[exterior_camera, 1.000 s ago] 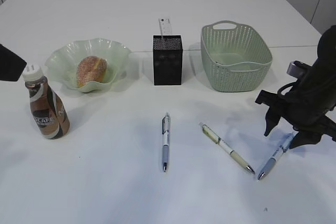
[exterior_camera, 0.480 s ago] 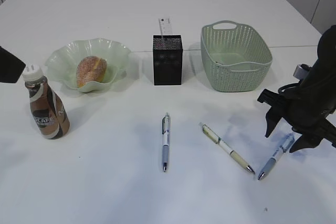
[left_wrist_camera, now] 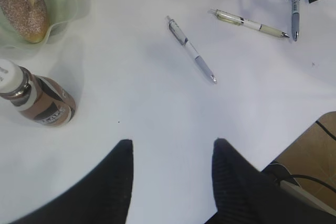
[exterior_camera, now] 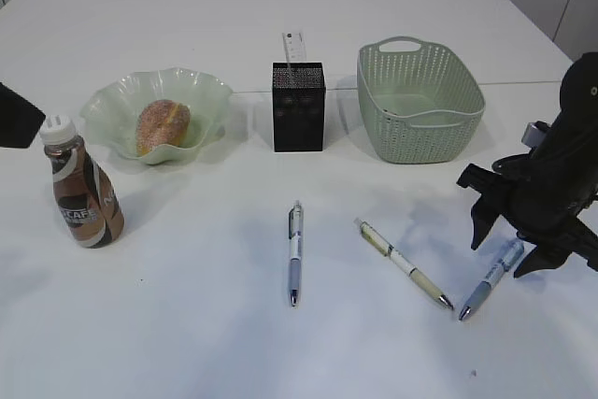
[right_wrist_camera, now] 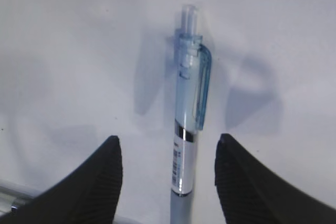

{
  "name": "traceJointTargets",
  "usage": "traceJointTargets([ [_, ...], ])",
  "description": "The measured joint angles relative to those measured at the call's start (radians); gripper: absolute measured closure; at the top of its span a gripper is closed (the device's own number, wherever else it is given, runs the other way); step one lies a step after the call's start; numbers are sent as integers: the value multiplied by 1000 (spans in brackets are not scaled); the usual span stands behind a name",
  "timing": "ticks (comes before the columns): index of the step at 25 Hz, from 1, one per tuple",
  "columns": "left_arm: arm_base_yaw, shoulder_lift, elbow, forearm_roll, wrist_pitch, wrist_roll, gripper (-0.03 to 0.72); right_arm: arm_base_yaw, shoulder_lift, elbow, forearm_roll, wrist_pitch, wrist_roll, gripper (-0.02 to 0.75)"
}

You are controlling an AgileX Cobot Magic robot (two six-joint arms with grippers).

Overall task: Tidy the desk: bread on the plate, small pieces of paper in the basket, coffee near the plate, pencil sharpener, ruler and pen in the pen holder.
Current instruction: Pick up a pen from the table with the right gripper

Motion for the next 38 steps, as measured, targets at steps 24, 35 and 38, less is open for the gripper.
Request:
traceJointTargets([
  [24,0,0,0,0,0,0,348,0,33,0,0,-19,7,292],
  [35,0,0,0,0,0,0,348,0,53,0,2,-26,8,293],
  [38,0,0,0,0,0,0,348,0,53,0,2,-26,8,293],
])
